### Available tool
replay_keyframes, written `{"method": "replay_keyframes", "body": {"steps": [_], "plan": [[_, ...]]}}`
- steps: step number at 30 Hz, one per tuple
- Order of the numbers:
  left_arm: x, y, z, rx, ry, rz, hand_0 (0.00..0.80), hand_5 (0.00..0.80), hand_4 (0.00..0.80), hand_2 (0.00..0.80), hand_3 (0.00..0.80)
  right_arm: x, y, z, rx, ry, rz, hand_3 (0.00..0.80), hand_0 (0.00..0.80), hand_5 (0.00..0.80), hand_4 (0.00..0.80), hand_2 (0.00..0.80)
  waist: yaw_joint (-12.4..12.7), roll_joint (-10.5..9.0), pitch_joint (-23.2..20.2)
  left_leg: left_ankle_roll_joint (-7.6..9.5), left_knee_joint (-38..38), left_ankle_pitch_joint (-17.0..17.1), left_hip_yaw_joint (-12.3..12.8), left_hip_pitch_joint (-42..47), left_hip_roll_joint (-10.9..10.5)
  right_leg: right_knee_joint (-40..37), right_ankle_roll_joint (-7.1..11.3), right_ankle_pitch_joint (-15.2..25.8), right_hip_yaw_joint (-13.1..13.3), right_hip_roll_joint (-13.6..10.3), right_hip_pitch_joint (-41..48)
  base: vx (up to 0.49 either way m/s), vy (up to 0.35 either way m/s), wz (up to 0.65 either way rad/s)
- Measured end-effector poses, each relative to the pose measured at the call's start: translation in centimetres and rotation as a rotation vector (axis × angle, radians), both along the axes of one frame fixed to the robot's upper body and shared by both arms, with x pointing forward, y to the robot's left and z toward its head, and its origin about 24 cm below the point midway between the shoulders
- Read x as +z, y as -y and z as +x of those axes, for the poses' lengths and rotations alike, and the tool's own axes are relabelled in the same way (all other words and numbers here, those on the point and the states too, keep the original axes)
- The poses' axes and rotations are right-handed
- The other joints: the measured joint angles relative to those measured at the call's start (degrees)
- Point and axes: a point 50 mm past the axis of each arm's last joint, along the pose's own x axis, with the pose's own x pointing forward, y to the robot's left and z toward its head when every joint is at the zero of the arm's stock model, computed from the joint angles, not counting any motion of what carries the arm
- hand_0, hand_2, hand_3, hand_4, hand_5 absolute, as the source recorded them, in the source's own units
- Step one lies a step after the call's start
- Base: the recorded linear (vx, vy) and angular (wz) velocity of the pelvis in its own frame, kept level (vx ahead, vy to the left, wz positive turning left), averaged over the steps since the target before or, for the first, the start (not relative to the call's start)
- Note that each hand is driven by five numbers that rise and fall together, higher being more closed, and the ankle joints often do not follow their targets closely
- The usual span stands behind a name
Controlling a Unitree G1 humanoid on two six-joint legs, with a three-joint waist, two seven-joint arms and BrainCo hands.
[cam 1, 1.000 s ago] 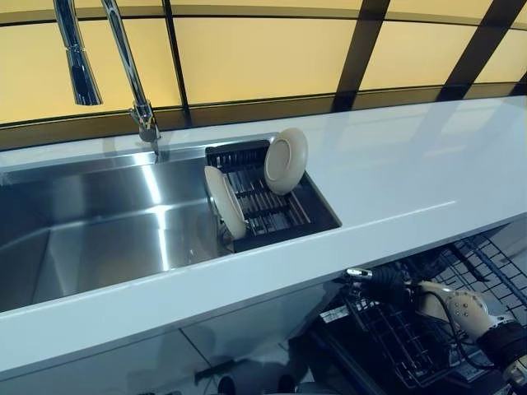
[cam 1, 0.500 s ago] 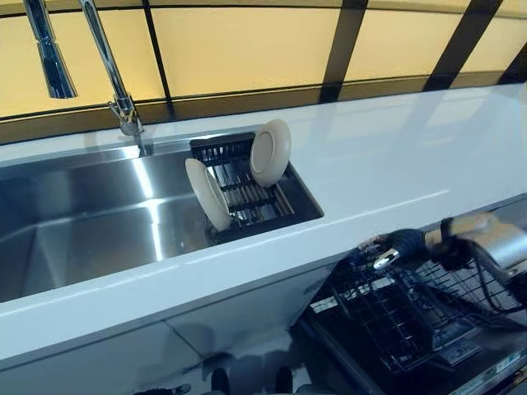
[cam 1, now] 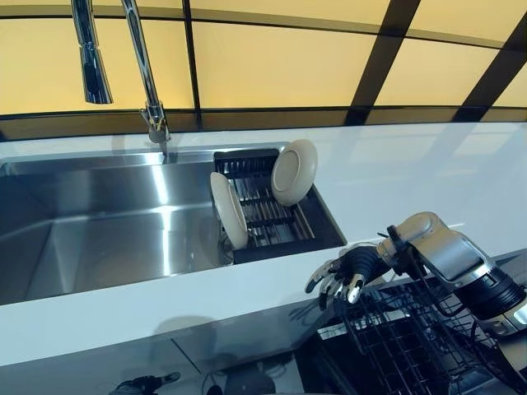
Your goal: Take plates into dishwasher
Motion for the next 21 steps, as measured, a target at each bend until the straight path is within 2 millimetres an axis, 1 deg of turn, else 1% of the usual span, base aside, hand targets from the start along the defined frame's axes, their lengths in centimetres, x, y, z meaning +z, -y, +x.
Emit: {"method": "replay_keyframes", "body": {"steps": [1,4,6,9,10,11,12,14,17,21], "plan": [[0.0,0.0,0.0,-0.001,0.000,-0.001,0.000,0.000,0.000,0.000,0.000,0.0,0.1,0.0,0.003,0.005,-0.003,0.000,0.000,0.000,0.000,0.000,-0.02,-0.07,-0.01,0.00,0.01,0.00,0.03,0.00,0.01,0.00,0.01,0.01,0.00,0.00,-0.03,0.000,0.000,0.00],[0.0,0.1,0.0,-0.002,-0.001,-0.003,0.000,0.000,0.000,0.000,0.000,0.7,1.6,0.2,-0.024,0.057,-0.006,0.000,0.000,0.000,0.000,0.000,0.00,-0.42,-0.15,0.05,0.05,0.03,0.04,-0.02,-0.01,0.00,0.05,0.03,0.00,-0.02,-0.16,0.000,0.000,0.00],[-0.1,0.1,-0.3,-0.005,-0.009,-0.001,0.000,0.000,0.000,0.000,0.000,2.7,3.0,1.1,-0.099,0.167,0.043,0.000,0.000,0.000,0.000,0.000,-0.09,-0.72,0.03,0.08,0.07,0.03,0.05,-0.08,-0.02,0.02,0.04,0.03,-0.01,-0.03,-0.22,0.000,0.000,0.00],[-0.2,0.1,-0.9,-0.007,-0.023,0.001,0.000,0.000,0.000,0.000,0.000,6.9,4.3,2.6,-0.209,0.354,0.131,0.000,0.000,0.000,0.000,0.000,-0.54,-0.77,0.08,-0.01,0.07,0.07,0.13,-0.02,-0.03,0.05,-0.15,0.16,0.00,-0.01,-0.19,0.000,0.000,0.00],[-0.2,0.1,-1.0,-0.007,-0.021,0.002,0.000,0.000,0.000,0.000,0.000,8.6,4.6,3.0,-0.234,0.413,0.168,0.000,0.000,0.000,0.000,0.000,-0.74,-0.80,0.10,-0.03,0.08,0.06,0.19,-0.01,-0.04,0.08,-0.14,0.15,0.05,0.00,-0.21,0.000,0.000,0.00],[-0.2,0.1,-1.0,-0.007,-0.018,0.002,0.000,0.000,0.000,0.000,0.000,9.3,4.6,3.2,-0.245,0.438,0.192,0.000,0.000,0.000,0.000,0.000,-0.91,-0.83,0.11,-0.03,0.08,0.06,0.21,-0.01,-0.04,0.09,-0.13,0.14,0.07,0.00,-0.21,0.000,0.000,0.00],[-0.3,0.1,-1.0,-0.008,-0.014,0.001,0.000,0.000,0.000,0.000,0.000,11.1,4.6,3.5,-0.262,0.500,0.245,0.000,0.000,0.000,0.000,0.000,-1.17,-0.85,0.13,-0.04,0.08,0.07,0.23,0.01,-0.05,0.09,-0.09,0.10,0.11,-0.01,-0.19,0.000,0.000,0.00],[-0.3,0.1,-1.3,-0.009,-0.012,0.001,0.000,0.000,0.000,0.000,0.000,13.1,4.4,3.9,-0.284,0.562,0.325,0.000,0.000,0.000,0.000,0.000,-1.29,-0.89,0.14,-0.03,0.08,0.06,0.32,0.12,-0.07,0.08,-0.06,0.07,0.20,-0.02,-0.14,0.000,0.000,0.00],[-0.4,0.2,-1.5,-0.009,-0.013,-0.002,0.000,0.000,0.000,0.000,0.000,14.5,4.4,4.4,-0.338,0.615,0.407,0.000,0.000,0.000,0.000,0.000,-1.29,-0.89,0.14,-0.03,0.06,0.05,0.38,0.19,-0.08,0.04,-0.07,0.05,0.29,-0.04,-0.07,0.000,0.000,0.00],[-0.4,0.2,-1.7,-0.008,-0.019,-0.003,0.000,0.000,0.000,0.000,0.000,15.2,4.6,5.0,-0.452,0.657,0.502,0.000,0.000,0.000,0.000,0.000,-1.07,-0.87,0.15,0.01,0.04,-0.25,0.31,0.72,-0.05,-0.08,0.05,-0.20,0.26,0.00,0.49,0.000,0.000,0.00]]}}
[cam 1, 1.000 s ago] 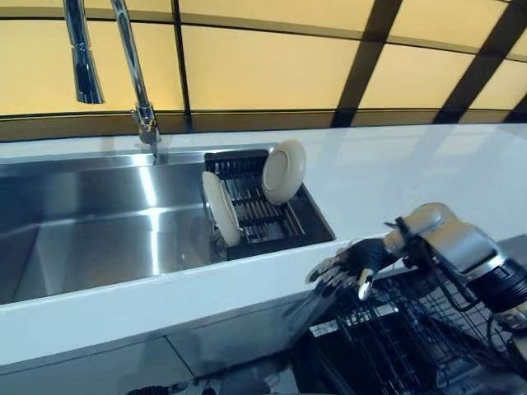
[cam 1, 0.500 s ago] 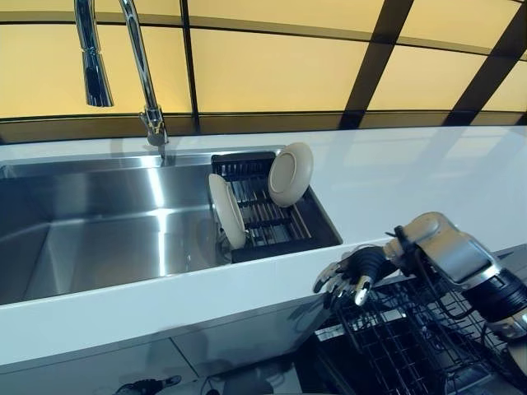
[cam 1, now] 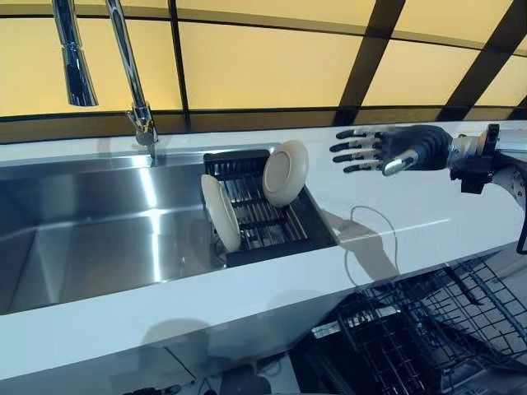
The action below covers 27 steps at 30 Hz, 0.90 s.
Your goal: Take plates into dishwasher
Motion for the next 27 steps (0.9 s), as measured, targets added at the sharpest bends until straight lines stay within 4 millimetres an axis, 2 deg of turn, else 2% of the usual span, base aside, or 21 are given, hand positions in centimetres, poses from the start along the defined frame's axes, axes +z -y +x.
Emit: {"method": "replay_keyframes", "body": {"steps": [4,8,12,19,27], "plan": [[0.0,0.0,-0.1,-0.002,-0.006,0.000,0.000,0.000,0.000,0.000,0.000,0.4,1.5,1.1,-0.202,0.037,0.083,0.000,0.000,0.000,0.000,0.000,0.11,0.02,0.01,0.16,0.01,-0.12,-0.06,0.16,-0.01,-0.01,0.01,-0.05,-0.03,-0.01,0.18,0.000,0.000,0.00],[0.0,0.1,0.0,-0.007,-0.005,-0.001,0.000,0.000,0.000,0.000,0.000,0.1,4.3,2.4,-0.483,0.039,0.133,0.000,0.000,0.000,0.000,0.000,0.13,0.08,0.05,-0.05,0.02,0.02,-0.11,0.13,-0.02,0.00,-0.08,-0.02,-0.09,-0.01,0.19,0.000,0.000,0.00],[0.0,0.2,0.4,-0.011,0.004,-0.003,0.000,0.000,0.000,0.000,0.000,0.6,6.2,3.0,-0.681,0.064,0.163,0.000,0.000,0.000,0.000,0.000,0.81,0.59,0.38,-0.07,0.05,0.04,-0.15,0.18,-0.05,0.02,-0.19,0.01,-0.18,-0.02,0.25,0.043,0.001,0.00],[0.1,0.4,1.2,-0.036,0.014,-0.002,0.000,0.000,0.000,0.000,0.000,1.4,6.7,4.5,-0.858,0.081,0.166,0.000,0.000,0.000,0.000,0.000,1.43,0.79,0.43,-0.06,0.06,0.09,-0.83,0.26,-0.13,-0.03,-0.18,-0.07,-1.14,-0.08,0.70,0.059,-0.019,0.06],[-0.1,0.4,0.4,-0.040,-0.022,0.006,0.000,0.000,0.000,0.000,0.000,1.6,7.6,5.2,-0.965,0.058,0.113,0.000,0.000,0.000,0.000,0.000,4.35,0.82,0.45,-0.04,0.10,0.14,-1.97,-0.03,-0.28,-0.06,-0.14,-0.48,-2.17,-0.17,0.97,0.072,-0.081,0.08]]}}
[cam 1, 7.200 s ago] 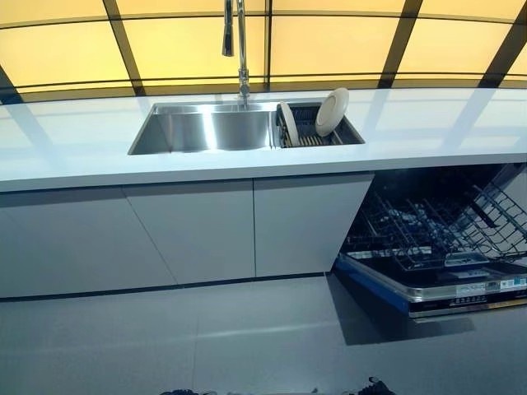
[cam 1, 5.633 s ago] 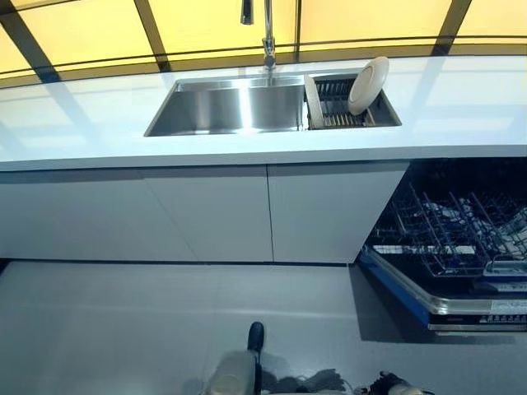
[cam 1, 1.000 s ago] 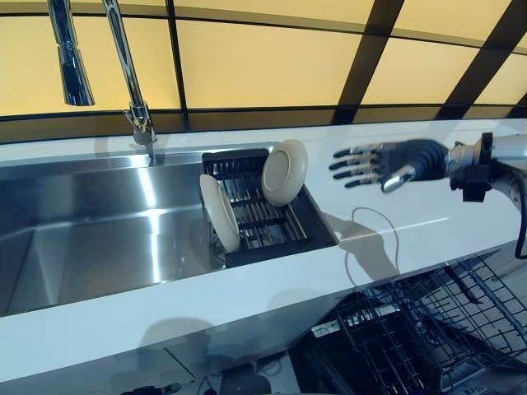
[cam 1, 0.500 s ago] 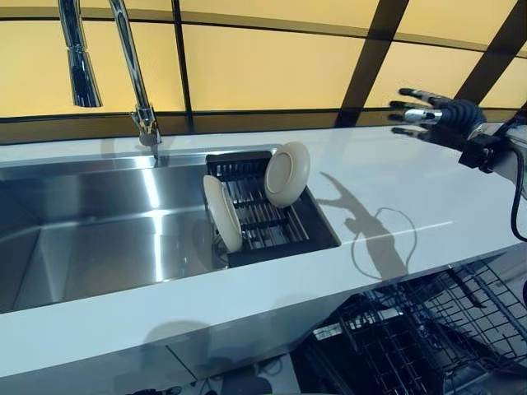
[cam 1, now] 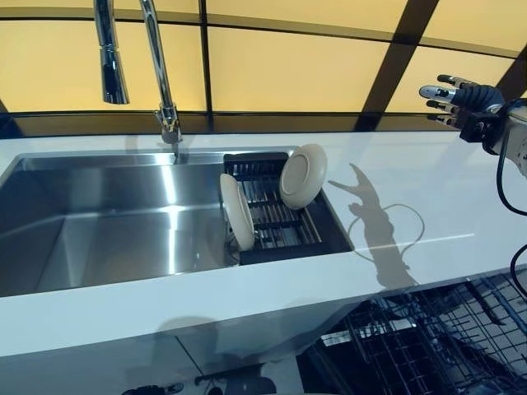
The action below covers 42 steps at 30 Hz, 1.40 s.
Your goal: Take plates into dishwasher
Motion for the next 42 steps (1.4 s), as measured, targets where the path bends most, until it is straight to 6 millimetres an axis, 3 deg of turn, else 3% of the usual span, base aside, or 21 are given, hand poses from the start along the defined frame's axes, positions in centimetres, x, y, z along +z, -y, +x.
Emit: {"method": "replay_keyframes", "body": {"steps": [4,8,10,13,19,28,42], "plan": [[-0.2,-0.1,-1.3,0.013,-0.022,0.014,0.000,0.000,0.000,0.000,0.000,0.0,-1.1,0.6,0.026,0.000,0.006,0.000,0.000,0.000,0.000,0.000,0.68,-0.03,0.02,-0.21,0.30,0.19,-1.42,-0.92,-0.07,-0.01,-0.09,-0.36,-1.33,0.08,-0.19,0.062,-0.117,0.16],[-0.2,-0.1,-1.2,0.013,-0.003,0.016,0.000,0.000,0.000,0.000,0.000,-0.9,-1.3,1.0,0.015,-0.054,0.028,0.000,0.000,0.000,0.000,0.000,2.60,0.03,0.09,-0.66,0.07,0.37,-2.81,-2.64,-0.03,0.11,-0.37,-0.74,-3.05,0.31,-0.72,-0.030,0.000,0.23],[-0.1,0.1,-0.7,-0.002,0.007,0.011,0.000,0.000,0.000,0.000,0.000,-1.4,-1.2,1.0,0.006,-0.114,0.016,0.000,0.000,0.000,0.000,0.000,2.87,0.03,0.16,-0.86,0.99,0.42,-2.58,-4.20,0.08,0.26,-0.44,-0.75,-4.14,0.19,-1.49,-0.027,0.093,0.31],[-0.4,1.1,-0.2,-0.012,0.021,-0.028,0.000,0.000,0.000,0.000,0.000,-1.8,-0.6,0.9,0.013,-0.161,0.015,0.000,0.000,0.000,0.000,0.000,2.74,0.64,0.60,-0.28,0.10,1.40,0.20,-4.71,0.12,0.31,0.22,-1.04,-6.43,-0.60,-1.60,0.027,0.081,0.39],[0.1,0.5,1.2,-0.025,0.055,-0.011,0.000,0.000,0.000,0.000,0.000,-1.9,-0.6,0.9,0.025,-0.181,0.019,0.000,0.000,0.000,0.000,0.000,2.87,0.27,3.05,0.47,0.28,2.09,-0.70,-4.93,-1.00,0.32,1.25,-1.26,-6.65,-1.56,-1.20,-0.002,-0.019,0.18],[0.0,0.0,-0.3,-0.013,0.030,-0.001,0.000,0.000,0.000,0.000,0.000,-1.3,0.7,0.5,-0.045,-0.171,0.022,0.000,0.000,0.000,0.000,0.000,2.70,0.14,5.04,0.42,0.30,2.13,-0.87,-5.90,-0.95,0.33,1.28,-1.20,-6.68,-1.48,-2.01,-0.015,-0.007,0.00],[0.1,0.1,0.3,-0.024,0.064,-0.004,0.000,0.000,0.000,0.000,0.000,-0.5,2.0,0.0,-0.064,-0.176,0.025,0.000,0.000,0.000,0.000,0.000,2.70,0.10,5.41,0.42,0.29,2.13,-0.82,-5.82,-0.94,0.32,1.29,-1.20,-6.55,-1.50,-1.96,0.005,-0.001,0.00]]}}
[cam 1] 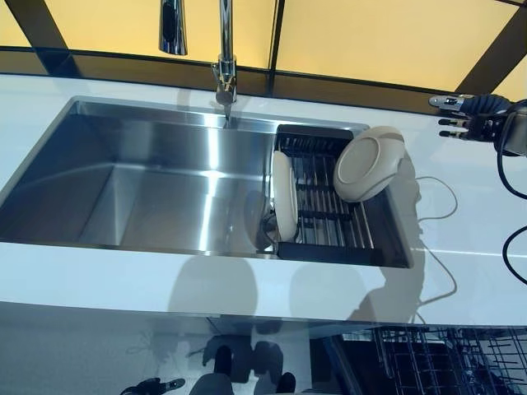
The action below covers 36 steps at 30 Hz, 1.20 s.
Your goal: Take plates into dishwasher
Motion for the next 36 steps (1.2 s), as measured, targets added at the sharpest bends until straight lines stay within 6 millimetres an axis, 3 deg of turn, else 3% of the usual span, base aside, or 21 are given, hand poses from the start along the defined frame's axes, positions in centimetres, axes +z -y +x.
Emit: {"method": "replay_keyframes", "body": {"steps": [16,36], "plan": [[0.01,0.00,0.00,0.008,0.007,-0.004,0.000,0.000,0.000,0.000,0.000,-0.40,-0.54,0.24,0.034,-0.025,0.000,0.000,0.000,0.000,0.000,0.000,0.12,-0.31,1.44,0.00,0.04,0.01,0.17,-0.81,0.02,0.00,0.02,0.02,0.15,0.00,-0.89,0.000,0.000,0.00],[0.09,0.04,0.37,0.020,0.033,-0.012,0.000,0.000,0.000,0.000,0.000,-0.72,-0.81,0.36,0.066,-0.044,-0.002,0.000,0.000,0.000,0.000,0.000,0.15,0.73,3.31,0.02,0.02,0.03,0.34,-1.08,0.02,0.00,0.03,0.05,0.25,-0.03,-1.29,0.000,0.000,0.00]]}}
